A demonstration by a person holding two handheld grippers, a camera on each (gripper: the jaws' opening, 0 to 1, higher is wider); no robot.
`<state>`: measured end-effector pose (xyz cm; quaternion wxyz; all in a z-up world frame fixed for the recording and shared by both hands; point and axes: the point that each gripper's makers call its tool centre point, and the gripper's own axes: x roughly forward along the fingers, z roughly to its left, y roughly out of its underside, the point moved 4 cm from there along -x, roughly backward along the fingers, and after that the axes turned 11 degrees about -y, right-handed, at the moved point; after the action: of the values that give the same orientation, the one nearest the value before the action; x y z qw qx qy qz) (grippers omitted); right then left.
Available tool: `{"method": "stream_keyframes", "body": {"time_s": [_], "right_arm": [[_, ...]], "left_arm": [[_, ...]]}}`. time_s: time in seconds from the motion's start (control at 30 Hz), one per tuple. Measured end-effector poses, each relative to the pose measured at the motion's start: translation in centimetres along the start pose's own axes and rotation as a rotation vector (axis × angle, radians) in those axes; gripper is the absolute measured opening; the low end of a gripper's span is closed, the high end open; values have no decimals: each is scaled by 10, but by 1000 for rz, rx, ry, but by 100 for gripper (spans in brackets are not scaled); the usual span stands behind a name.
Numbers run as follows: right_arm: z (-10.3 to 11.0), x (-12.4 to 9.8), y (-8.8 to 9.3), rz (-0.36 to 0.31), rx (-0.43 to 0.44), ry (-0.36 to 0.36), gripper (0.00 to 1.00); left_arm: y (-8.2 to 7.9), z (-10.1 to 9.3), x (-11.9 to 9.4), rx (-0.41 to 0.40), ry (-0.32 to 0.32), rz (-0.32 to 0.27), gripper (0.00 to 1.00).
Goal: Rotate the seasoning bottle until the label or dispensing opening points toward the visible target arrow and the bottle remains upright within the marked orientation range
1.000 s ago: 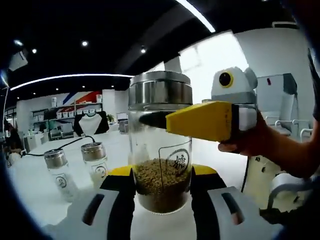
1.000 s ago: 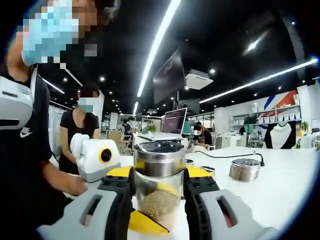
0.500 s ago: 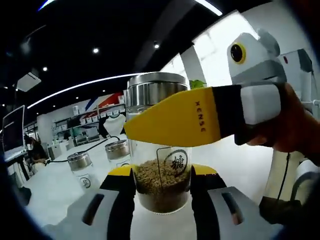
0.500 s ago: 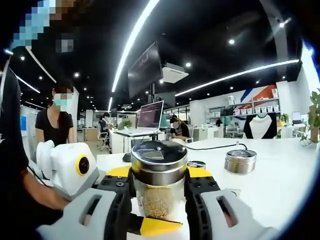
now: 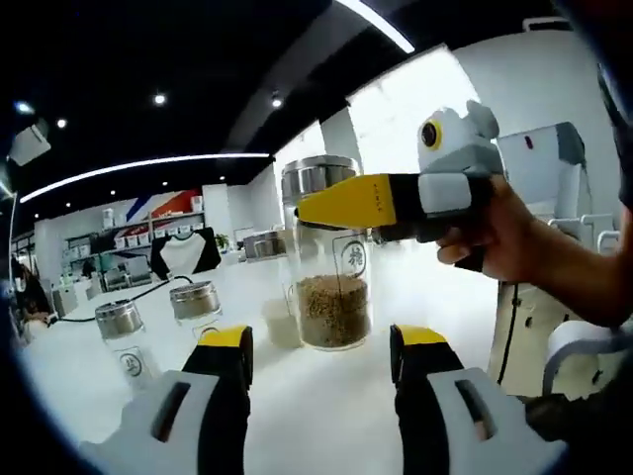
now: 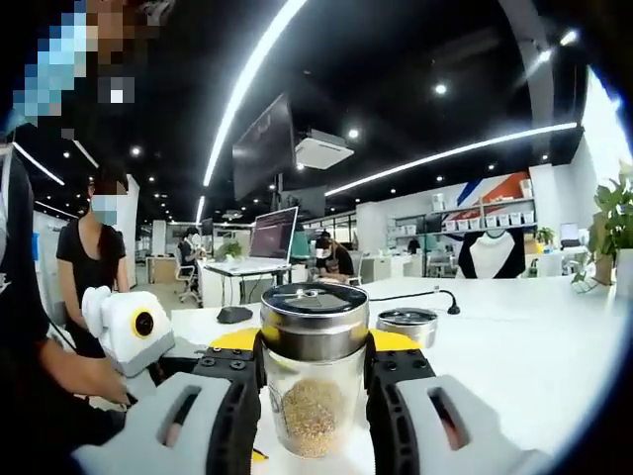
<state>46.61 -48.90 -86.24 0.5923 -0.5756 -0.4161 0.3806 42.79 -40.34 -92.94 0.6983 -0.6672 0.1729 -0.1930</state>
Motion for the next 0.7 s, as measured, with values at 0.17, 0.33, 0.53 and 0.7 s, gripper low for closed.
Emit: {"method": "stream_keyframes", "body": {"time_s": [0.17,0.33,0.53,0.7], "right_arm": [[-28,-20,2,30,-14,44,38],[-47,-30,11,109,-89,77,38],[-67,-28,21,158,-102,71,38],[-82,-30,26,162,-96,92,38]], "left_arm": [[1,14,-6,-70,-15,23,75],[6,23,-12,-46,-57,54,88],[10,23,-17,-52,-77,78,100],[10,22,-20,-48,-79,95,100]]}}
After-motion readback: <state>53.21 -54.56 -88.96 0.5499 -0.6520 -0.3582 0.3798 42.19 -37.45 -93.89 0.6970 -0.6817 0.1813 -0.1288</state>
